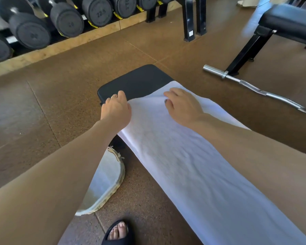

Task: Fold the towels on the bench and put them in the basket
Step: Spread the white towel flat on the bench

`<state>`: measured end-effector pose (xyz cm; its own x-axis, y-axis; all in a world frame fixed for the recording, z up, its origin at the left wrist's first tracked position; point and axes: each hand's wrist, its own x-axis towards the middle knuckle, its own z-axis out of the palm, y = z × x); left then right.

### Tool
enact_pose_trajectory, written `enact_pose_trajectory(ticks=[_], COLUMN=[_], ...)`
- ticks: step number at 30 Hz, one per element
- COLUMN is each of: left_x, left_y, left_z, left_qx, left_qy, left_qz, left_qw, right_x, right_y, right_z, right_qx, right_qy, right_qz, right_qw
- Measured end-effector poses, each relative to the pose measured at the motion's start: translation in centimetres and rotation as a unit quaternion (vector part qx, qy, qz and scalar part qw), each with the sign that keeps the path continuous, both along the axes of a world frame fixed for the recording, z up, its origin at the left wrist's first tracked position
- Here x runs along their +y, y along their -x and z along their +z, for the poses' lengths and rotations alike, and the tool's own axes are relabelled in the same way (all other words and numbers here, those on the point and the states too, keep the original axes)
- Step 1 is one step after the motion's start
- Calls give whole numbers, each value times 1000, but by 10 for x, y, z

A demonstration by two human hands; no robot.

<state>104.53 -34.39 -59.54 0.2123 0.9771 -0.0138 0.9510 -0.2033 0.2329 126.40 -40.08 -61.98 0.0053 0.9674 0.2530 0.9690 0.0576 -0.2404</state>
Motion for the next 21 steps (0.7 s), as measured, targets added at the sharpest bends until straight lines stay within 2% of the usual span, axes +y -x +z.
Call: enact_pose_trajectory(ticks=[2, 6, 8, 12, 14, 15, 17, 18, 19, 20, 21], left_x=[4, 14, 19, 20, 17, 16, 7, -3, -15, -30, -43], left_y=[-1, -2, -3, 1, 2, 0, -7, -13, -21, -27, -33], left_z=[0, -2, -3, -11, -9, -7, 2, 5, 7, 5, 1], left_qx=[-11, -24, -30, -22, 26, 76, 171, 177, 161, 129, 91], left_qy=[9, -21, -43, -93, -106, -121, -189, -231, -255, -239, -183], left_qz=[-3, -23, -33, -50, -51, -50, -70, -99, -138, -174, -193], left_qw=[1000, 999, 998, 994, 993, 988, 964, 952, 943, 947, 960], right_x=[6, 20, 25, 28, 29, 30, 32, 35, 38, 42, 46], right_y=[-1, -4, -8, -11, -12, -13, -15, -15, -13, -11, -9], right_z=[-3, 4, 6, 5, 5, 6, 10, 11, 13, 14, 13], right_qx=[-16, -40, -70, -49, -52, -52, -51, -55, -59, -60, -53], right_qy=[70, 149, 169, 172, 176, 178, 188, 192, 191, 184, 170], right_qz=[-26, -46, -45, -51, -53, -53, -51, -50, -52, -54, -56], right_qw=[997, 987, 982, 983, 982, 981, 979, 979, 978, 980, 982])
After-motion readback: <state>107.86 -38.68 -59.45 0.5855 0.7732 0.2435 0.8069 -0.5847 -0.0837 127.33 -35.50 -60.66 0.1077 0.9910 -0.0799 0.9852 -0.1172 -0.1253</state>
